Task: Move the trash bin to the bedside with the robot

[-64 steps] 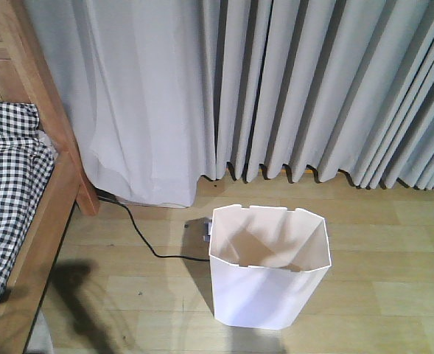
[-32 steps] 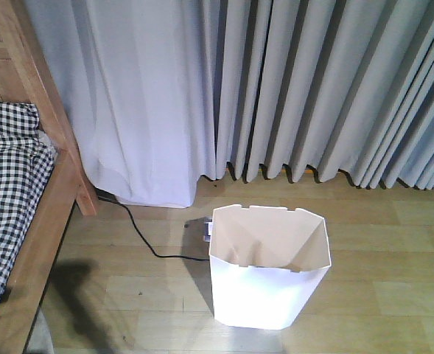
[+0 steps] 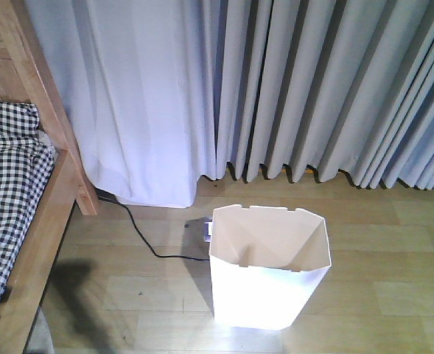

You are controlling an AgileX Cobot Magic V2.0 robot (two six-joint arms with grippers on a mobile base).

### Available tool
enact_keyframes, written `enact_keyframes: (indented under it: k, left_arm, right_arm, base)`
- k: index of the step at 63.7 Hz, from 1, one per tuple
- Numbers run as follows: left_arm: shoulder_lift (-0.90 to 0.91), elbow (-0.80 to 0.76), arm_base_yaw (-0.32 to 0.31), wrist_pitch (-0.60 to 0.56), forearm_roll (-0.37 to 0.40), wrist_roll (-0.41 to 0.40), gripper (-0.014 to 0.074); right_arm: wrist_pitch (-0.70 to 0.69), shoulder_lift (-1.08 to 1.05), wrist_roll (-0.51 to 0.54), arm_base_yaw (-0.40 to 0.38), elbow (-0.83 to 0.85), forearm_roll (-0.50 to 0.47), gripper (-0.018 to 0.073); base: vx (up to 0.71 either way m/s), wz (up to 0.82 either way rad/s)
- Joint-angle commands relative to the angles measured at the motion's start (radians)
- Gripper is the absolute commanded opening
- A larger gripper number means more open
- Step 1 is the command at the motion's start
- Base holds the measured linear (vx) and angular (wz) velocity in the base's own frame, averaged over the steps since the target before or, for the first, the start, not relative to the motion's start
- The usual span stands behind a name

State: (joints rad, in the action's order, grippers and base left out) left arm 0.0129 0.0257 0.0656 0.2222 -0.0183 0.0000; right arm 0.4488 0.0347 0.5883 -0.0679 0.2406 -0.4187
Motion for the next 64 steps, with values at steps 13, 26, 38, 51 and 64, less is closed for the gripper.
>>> enact_keyframes:
  k: [13,26,38,51,64]
  left_arm:
    - [0.015,0.019,0.0,-0.071,0.004,0.0,-0.0006]
    - [0.015,0.019,0.0,-0.071,0.004,0.0,-0.0006]
    - [0.015,0.019,0.0,-0.071,0.004,0.0,-0.0006]
    - [0.015,0.019,0.0,-0.071,0.004,0.0,-0.0006]
    - [0.015,0.019,0.0,-0.071,0.004,0.0,-0.0006]
  right_arm:
    - [-0.127,0.012,0.004,-0.001,-0.037,-0.026,-0.0009]
    - [-0.362,0.012,-0.135,-0.001,-0.164,0.054,-0.0009]
    - [-0.378,-0.021,-0.418,-0.001,-0.201,0.393,-0.0009]
    - [-0.42,-0.059,-0.609,-0.001,-0.275,0.505,-0.0009]
    - [-0.436,-0.059,-0.627,-0.001,-0.275,0.531,-0.0009]
  base:
    - [0.0,0.0]
    - [0.0,0.0]
    - [0.0,0.0]
    - [0.0,0.0]
    - [0.0,0.0]
